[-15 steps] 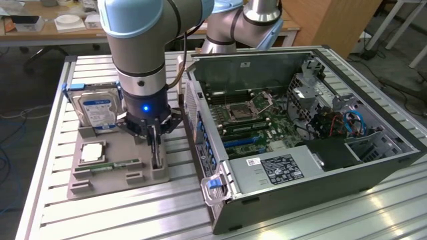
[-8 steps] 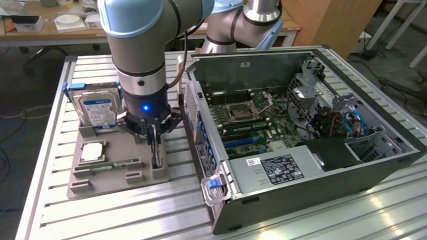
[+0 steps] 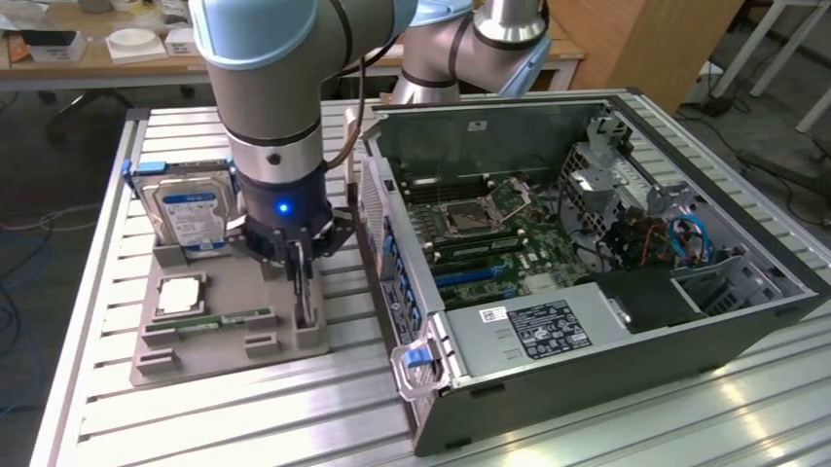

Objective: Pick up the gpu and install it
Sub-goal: 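Pick up the gpu and move the gpu toward the slot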

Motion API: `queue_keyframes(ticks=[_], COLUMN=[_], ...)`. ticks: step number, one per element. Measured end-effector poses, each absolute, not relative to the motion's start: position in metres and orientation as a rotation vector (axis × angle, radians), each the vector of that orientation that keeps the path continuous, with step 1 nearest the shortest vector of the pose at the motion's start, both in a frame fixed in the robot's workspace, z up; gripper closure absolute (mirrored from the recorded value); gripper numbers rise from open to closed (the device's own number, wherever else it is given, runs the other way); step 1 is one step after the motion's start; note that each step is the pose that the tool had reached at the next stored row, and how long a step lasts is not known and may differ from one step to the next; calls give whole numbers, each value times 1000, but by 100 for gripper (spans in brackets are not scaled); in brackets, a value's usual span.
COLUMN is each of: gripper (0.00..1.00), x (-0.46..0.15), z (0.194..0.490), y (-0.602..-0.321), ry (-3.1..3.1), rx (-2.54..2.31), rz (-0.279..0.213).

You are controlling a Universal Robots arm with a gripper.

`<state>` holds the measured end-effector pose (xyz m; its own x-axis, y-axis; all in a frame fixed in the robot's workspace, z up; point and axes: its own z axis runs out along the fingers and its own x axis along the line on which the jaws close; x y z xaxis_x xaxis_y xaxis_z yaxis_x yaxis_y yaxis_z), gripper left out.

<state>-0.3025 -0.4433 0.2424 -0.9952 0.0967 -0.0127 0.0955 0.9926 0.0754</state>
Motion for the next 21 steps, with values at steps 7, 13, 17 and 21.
queue_keyframes(ticks=[7,13,17,21], gripper=[74,74,74,74], x=[-303,-303,-303,-303], z=[249,257,262,267], y=[-443,-443,-443,-443], ry=[3119,3119,3119,3119], rx=[150,150,150,150], rz=[117,118,118,118])
